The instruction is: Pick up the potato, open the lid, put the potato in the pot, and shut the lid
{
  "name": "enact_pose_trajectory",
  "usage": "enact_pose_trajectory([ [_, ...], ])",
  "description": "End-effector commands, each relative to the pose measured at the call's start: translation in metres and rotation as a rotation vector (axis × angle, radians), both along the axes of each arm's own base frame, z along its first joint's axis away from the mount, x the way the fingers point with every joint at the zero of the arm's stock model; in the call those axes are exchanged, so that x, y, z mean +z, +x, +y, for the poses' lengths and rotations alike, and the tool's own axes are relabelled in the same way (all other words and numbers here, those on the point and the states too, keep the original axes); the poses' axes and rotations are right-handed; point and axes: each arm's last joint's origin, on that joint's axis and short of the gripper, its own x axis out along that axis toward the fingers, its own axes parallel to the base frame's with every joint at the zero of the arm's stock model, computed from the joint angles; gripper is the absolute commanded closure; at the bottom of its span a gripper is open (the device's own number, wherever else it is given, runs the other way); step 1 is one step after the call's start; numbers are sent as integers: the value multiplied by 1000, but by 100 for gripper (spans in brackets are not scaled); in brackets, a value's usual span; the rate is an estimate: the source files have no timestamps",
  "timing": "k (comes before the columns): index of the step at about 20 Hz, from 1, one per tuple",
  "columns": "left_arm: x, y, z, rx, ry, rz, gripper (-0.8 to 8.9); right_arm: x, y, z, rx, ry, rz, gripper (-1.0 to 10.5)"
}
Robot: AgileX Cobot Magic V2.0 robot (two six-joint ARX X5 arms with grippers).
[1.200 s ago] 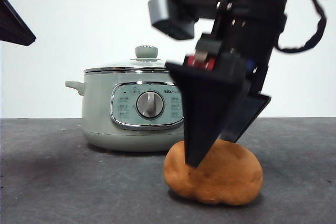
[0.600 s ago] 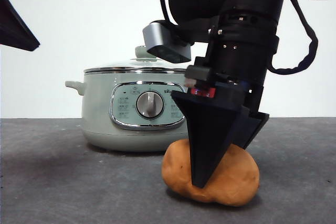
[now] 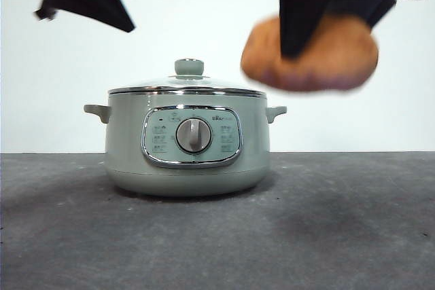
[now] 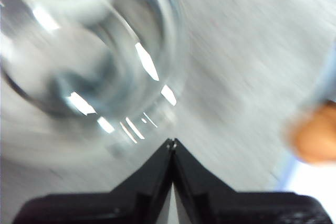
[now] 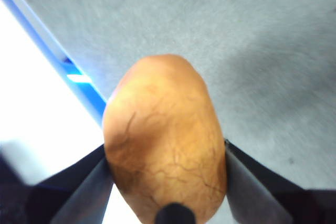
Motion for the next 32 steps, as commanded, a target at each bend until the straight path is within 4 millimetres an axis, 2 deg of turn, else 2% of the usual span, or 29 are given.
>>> enact_pose_trajectory([
  [1, 13, 24, -7, 22, 48, -38, 817, 19, -6, -6, -58, 33, -9, 958],
  [5, 34, 63, -23, 78, 114, -104, 812, 38, -19, -20, -112, 73, -19, 958],
  [6, 37, 70, -27, 98, 130, -109, 782, 40, -21, -23, -115, 76, -21, 958],
  [7, 41, 77, -32, 117, 145, -111, 649, 42, -23, -25, -119, 79, -22, 958],
  [9, 43, 87, -40, 138, 177, -104, 306, 45, -26, -29, -118, 86, -27, 958],
  [10, 43, 91, -44, 144, 196, -107, 272, 46, -27, -29, -119, 90, -30, 958],
  [14, 31, 106, -64, 131, 208, -118, 263, 47, -28, -30, -120, 96, -34, 958],
  [15, 26, 108, -70, 121, 208, -115, 217, 47, -27, -30, -129, 99, -33, 958],
  [20, 10, 111, -89, 132, 277, -118, 216, 47, -27, -29, -135, 103, -34, 958],
  [24, 7, 109, -95, 131, 286, -107, 220, 47, -26, -28, -135, 114, -42, 958],
  [29, -11, 117, -99, 140, 311, -48, 221, 48, -26, -28, -135, 117, -43, 958],
  [30, -13, 117, -99, 139, 316, -42, 226, 48, -26, -28, -134, 117, -44, 958],
  [32, -14, 117, -100, 158, 343, -52, 343, 48, -26, -28, -134, 118, -45, 958],
])
